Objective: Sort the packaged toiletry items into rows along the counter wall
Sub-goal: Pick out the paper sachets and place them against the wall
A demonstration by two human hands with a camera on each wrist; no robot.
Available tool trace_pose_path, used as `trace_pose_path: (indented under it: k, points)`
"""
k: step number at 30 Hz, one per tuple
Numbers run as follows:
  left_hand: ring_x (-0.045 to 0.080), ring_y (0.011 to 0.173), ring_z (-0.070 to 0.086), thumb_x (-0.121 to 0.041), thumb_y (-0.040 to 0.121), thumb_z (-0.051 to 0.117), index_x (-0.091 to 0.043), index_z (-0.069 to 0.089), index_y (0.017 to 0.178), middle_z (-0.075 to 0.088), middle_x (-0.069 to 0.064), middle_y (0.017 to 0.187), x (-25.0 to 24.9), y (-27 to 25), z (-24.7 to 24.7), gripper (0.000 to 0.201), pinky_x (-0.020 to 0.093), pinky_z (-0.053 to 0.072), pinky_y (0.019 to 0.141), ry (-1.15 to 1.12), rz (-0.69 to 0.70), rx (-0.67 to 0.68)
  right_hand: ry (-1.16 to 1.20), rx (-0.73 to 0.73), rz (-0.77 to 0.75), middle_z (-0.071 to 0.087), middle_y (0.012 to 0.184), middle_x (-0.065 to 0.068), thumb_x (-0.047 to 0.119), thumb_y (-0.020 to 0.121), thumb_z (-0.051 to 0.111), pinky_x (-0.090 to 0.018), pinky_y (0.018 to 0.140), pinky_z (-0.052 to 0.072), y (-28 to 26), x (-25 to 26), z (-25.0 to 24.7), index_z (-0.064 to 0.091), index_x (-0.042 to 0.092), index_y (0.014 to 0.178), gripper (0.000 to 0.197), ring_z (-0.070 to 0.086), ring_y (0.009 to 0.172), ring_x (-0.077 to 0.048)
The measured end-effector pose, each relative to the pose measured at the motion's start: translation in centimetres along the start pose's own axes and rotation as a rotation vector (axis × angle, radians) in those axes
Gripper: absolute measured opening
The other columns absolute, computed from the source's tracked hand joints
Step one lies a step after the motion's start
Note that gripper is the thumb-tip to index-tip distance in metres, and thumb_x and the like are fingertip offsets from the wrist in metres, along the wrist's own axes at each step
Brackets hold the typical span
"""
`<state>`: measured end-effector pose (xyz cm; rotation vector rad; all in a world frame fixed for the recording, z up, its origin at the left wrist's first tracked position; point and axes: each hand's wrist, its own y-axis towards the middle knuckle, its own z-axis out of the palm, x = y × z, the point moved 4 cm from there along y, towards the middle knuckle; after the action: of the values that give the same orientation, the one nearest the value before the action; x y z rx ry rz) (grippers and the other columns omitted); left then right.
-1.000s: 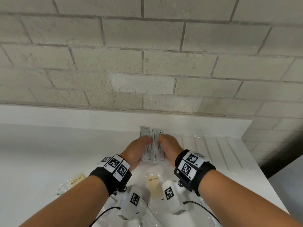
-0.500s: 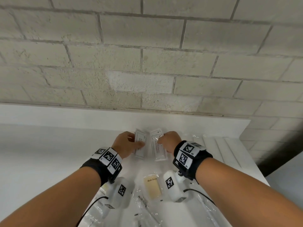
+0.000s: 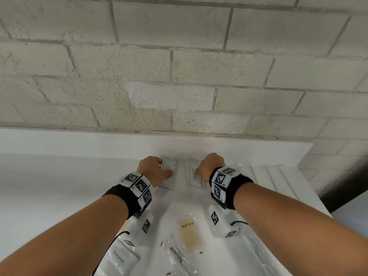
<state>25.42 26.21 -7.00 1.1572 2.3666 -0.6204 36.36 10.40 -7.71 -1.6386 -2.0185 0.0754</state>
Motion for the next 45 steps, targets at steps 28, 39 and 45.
trace_pose_path:
  k: [28, 39, 45]
  points:
    - [0.019, 0.128, 0.04, -0.043, 0.089, 0.056, -0.034, 0.055, 0.13, 0.052, -0.007, 0.136, -11.1, -8.7, 5.7, 0.042, 0.034, 0.035, 0.109, 0.459, 0.625, 0.311, -0.298, 0.05, -0.345, 0.044, 0.144, 0.004, 0.033, 0.089, 0.055, -0.032, 0.111, 0.029, -7.8, -11.3, -4.6, 0.047, 0.037, 0.135, 0.047, 0.035, 0.131, -0.023]
    - [0.025, 0.132, 0.032, -0.031, 0.093, 0.048, -0.03, 0.04, 0.144, 0.048, -0.005, 0.145, -11.6, -7.4, 8.0, 0.052, 0.038, 0.031, 0.111, 0.575, 0.552, 0.354, -0.45, 0.064, -0.457, 0.046, 0.141, 0.001, 0.038, 0.091, 0.052, -0.037, 0.111, 0.025, -8.9, -10.5, -3.7, 0.045, 0.028, 0.138, 0.049, 0.033, 0.133, -0.024]
    - [0.022, 0.132, 0.03, -0.036, 0.085, 0.061, -0.034, 0.041, 0.142, 0.043, -0.011, 0.147, -11.4, -6.4, 7.6, 0.061, 0.036, 0.028, 0.112, 0.478, 0.523, 0.262, -0.392, 0.047, -0.438, 0.047, 0.138, 0.001, 0.033, 0.088, 0.054, -0.036, 0.112, 0.026, -8.6, -10.0, -4.6, 0.048, 0.028, 0.135, 0.048, 0.032, 0.132, -0.023]
